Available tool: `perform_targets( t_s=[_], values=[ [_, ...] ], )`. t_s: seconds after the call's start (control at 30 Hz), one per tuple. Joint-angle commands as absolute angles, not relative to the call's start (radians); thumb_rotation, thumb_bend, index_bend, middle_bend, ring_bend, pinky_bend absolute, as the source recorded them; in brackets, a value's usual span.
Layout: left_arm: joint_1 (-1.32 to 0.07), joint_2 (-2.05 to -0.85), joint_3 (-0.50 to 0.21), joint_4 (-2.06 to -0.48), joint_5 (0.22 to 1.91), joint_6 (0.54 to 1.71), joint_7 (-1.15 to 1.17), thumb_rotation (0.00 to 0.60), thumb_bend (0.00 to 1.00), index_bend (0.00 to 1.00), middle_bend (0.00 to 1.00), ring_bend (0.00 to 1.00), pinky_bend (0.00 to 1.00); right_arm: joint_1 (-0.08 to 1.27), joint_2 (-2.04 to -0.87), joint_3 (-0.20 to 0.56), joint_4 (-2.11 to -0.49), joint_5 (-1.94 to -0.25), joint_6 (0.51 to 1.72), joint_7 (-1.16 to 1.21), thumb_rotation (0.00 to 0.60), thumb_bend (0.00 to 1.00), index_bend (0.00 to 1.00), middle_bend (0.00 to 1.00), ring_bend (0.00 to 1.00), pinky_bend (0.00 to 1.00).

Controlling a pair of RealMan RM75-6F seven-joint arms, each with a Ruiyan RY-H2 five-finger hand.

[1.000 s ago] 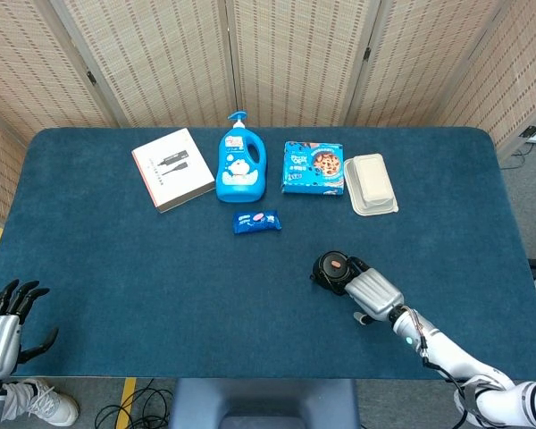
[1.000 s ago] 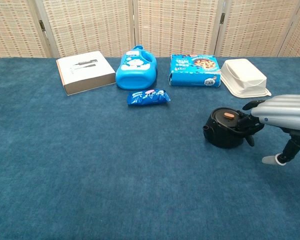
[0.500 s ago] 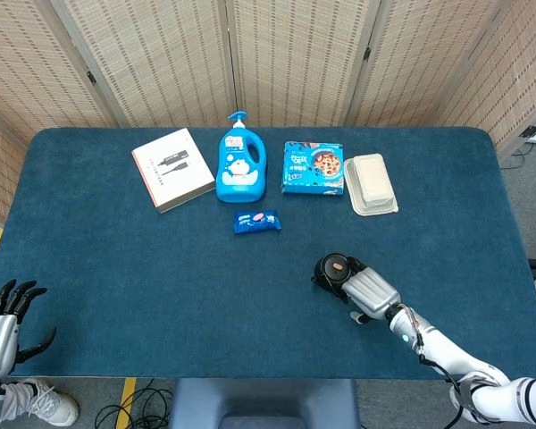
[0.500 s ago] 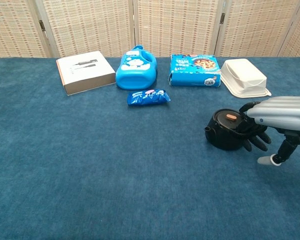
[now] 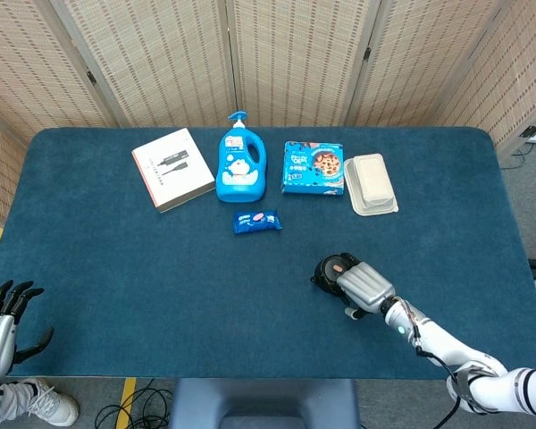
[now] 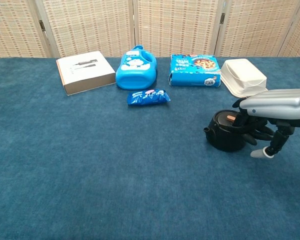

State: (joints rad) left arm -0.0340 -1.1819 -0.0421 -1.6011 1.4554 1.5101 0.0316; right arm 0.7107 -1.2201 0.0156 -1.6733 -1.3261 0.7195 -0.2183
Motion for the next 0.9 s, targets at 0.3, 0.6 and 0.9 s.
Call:
perform_targets(
  t_s=[0.3,0.6,0.9],
  values=[
    [-0.032,-1.181,-0.041,-1.614,1.453,1.51,0.045,0.6,0.32,0.25,0.17,0.08,0.15,0.753,-1.191,0.045,-1.676,-1.326,0.644,-0.059,0.6,0.05,0.76,0.89,0.85,0.1],
    [-0.028,-1.179,-0.036,-1.621,1.455,1.513,0.05,0.6,0.32,0.25,0.17,0.08,0.15,0.766,-1.159,0.06,-1.675,-1.358,0.607,0.105,0.6,0.05,0.81,0.94,0.9,0.2],
    [-0.031,-1.174,-0.037,-1.635,1.464,1.514,0.06,0.6,0.32,0.25,0.17,0.08,0.15,0.744,-1.127,0.05,-1.684,-1.442,0.657,0.233,0.6,0.0,0.84,0.97,0.93,0.23]
  ],
)
